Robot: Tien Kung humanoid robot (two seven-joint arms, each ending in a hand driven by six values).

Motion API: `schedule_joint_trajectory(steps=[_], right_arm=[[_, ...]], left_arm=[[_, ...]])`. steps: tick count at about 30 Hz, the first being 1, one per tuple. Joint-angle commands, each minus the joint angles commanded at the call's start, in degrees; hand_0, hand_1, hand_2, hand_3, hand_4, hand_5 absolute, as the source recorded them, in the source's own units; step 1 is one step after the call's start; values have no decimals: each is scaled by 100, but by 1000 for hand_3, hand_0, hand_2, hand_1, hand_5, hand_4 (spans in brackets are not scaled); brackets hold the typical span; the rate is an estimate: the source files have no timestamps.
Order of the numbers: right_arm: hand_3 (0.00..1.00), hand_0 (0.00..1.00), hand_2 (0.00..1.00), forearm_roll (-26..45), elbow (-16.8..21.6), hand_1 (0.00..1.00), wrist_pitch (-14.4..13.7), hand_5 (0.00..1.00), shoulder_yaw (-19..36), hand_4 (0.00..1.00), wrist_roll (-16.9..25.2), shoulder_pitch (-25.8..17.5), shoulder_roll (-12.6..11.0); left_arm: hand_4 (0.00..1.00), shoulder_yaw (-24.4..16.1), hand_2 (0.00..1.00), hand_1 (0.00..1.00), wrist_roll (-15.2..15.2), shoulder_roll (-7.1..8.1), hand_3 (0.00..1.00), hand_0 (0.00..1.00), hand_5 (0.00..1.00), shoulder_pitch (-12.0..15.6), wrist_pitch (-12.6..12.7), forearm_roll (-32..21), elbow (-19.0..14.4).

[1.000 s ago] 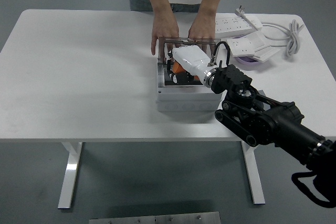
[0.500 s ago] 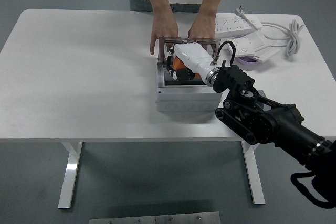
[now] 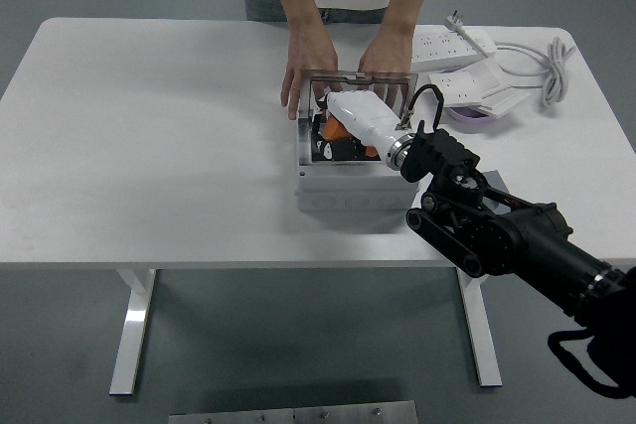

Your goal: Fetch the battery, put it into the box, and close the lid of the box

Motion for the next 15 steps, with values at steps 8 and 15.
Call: schedule_joint_trajectory(steps=[8, 15], right_arm=[[464, 290, 438, -120, 24, 357, 130, 66, -146, 650, -72, 55, -56], [434, 268, 421, -49, -18, 345, 213, 114, -152, 681, -66, 84, -88]], left_arm=[[500, 15, 573, 698, 0, -2, 541, 632, 2, -17, 14, -12, 1], [500, 20, 573, 698, 0, -1, 541, 632, 2, -23, 20, -13, 0]])
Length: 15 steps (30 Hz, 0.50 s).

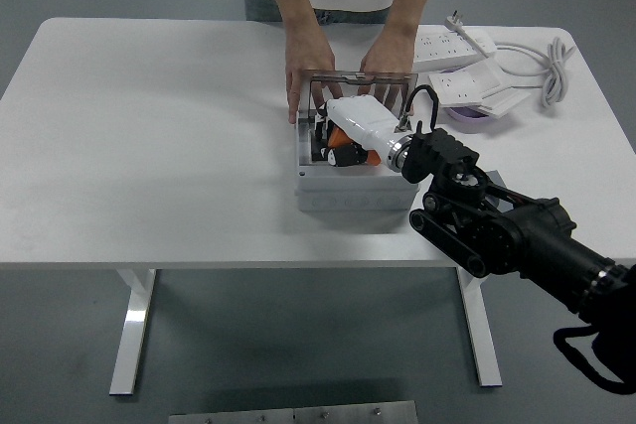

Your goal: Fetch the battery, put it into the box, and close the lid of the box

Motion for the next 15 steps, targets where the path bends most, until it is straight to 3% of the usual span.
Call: schedule_joint_trajectory(steps=[2, 3, 8, 9, 14, 15], right_arm=[[434, 268, 421, 18, -8, 345, 4, 114, 7, 681, 3, 3, -3], [435, 266, 420, 28, -13, 343, 0, 238, 7, 741, 6, 5, -4], [435, 266, 420, 74, -20, 343, -27, 238, 9, 741, 26, 11, -7], [470, 396, 455, 83, -21, 398, -37, 518, 12, 848, 34, 13, -6], [470, 396, 455, 128, -38, 398, -75, 518, 39, 848, 72, 21, 0], [489, 464, 481, 139, -39, 421, -79, 581, 46, 880, 81, 25, -1]], left_arm=[[500, 5, 573, 698, 0, -1, 541, 632, 2, 2, 1, -5, -1], [500, 9, 573, 698, 0, -3, 541, 632, 2, 4, 2, -10, -1], [500, 5, 573, 698, 0, -9, 541, 632, 2, 3, -4, 5, -3], [500, 3, 573, 698, 0, -10, 541, 632, 2, 3, -7, 10, -4], [500, -4, 573, 698, 0, -15, 541, 632, 2, -2, -19, 25, -7], [500, -5, 573, 698, 0, -16, 541, 632, 2, -3, -23, 28, -8]])
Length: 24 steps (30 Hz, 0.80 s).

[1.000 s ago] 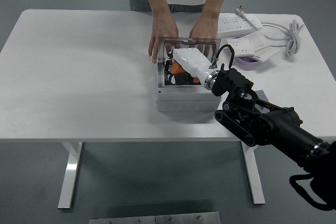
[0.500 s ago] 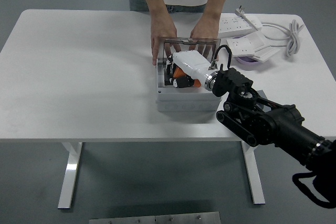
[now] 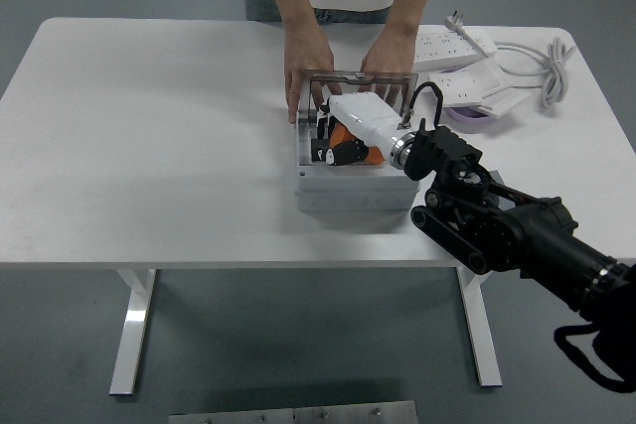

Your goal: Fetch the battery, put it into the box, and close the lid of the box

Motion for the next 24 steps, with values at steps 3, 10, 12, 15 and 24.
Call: schedule_joint_trajectory(steps=[3, 10, 12, 15, 24], right_arm=[[489, 464, 481, 42, -5, 421, -10, 581, 17, 880, 33, 7, -4], [504, 483, 484, 115, -25, 424, -24, 625, 24, 904, 73, 9, -7], [525, 496, 497, 122, -15, 436, -27, 624, 16, 906, 61, 7, -12], [525, 496, 497, 182, 7, 436, -22, 624, 34, 906, 21, -6, -29], [566, 499, 515, 1086, 193, 441, -36, 627, 109, 913, -26, -136, -275]], left_arm=[[500, -1, 573, 698, 0, -2, 541, 632, 2, -6, -9, 9, -1], [500, -12, 573, 698, 0, -1, 541, 632, 2, -12, -16, 27, -5], [500, -16, 573, 698, 0, -3, 541, 632, 2, -5, -14, 29, -7], [500, -15, 573, 698, 0, -7, 541, 632, 2, 12, -6, 22, -9], [500, 39, 573, 698, 0, 0, 541, 632, 2, 87, 57, -96, -10]])
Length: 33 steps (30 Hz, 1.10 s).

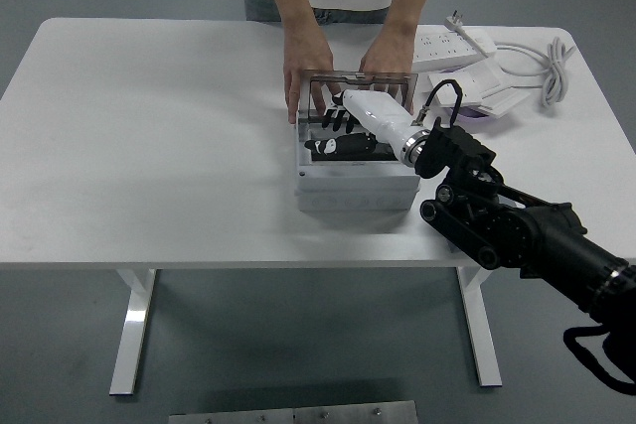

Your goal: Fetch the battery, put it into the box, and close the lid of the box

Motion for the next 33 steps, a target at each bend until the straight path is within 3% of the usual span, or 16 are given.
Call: schedule_joint_trajectory(steps=[5, 6, 11, 12, 17, 18, 27, 33], right_arm=[[566, 499, 515, 338, 192, 441, -43, 627, 164, 913, -77, -122, -144], [425, 203, 382, 379, 274, 302, -28, 386, 210, 695, -122, -157, -189], [425, 203, 382, 505, 534, 302, 17, 386, 282, 695, -262, -251, -325], [327, 151, 310, 522, 576, 247, 23, 254, 287, 602, -284, -264, -343], [327, 151, 310, 597, 822, 247, 109, 254, 389, 602, -439, -348, -441], [303, 131, 292, 606, 895, 232, 149, 209, 439, 536, -485, -372, -476], [273, 82, 262, 564, 1494, 208, 326, 203, 1143, 483, -767, -399, -816], [259, 75, 248, 592, 1388, 201, 181, 212, 1486, 452, -581, -145, -832]], left_arm=[[500, 32, 573, 698, 0, -9, 541, 632, 2, 37, 30, -67, -1], [500, 42, 573, 698, 0, -10, 541, 632, 2, 48, 38, -87, -1], [500, 68, 573, 698, 0, -2, 541, 632, 2, 92, 69, -151, -5], [500, 71, 573, 698, 0, -1, 541, 632, 2, 101, 73, -160, -5], [500, 80, 573, 698, 0, -5, 541, 632, 2, 148, 90, -200, -12], [500, 88, 573, 698, 0, -7, 541, 632, 2, 157, 95, -216, -13], [500, 131, 573, 698, 0, -5, 541, 632, 2, 206, 131, -308, -16], [500, 110, 573, 698, 0, -3, 541, 632, 2, 171, 106, -276, -20]])
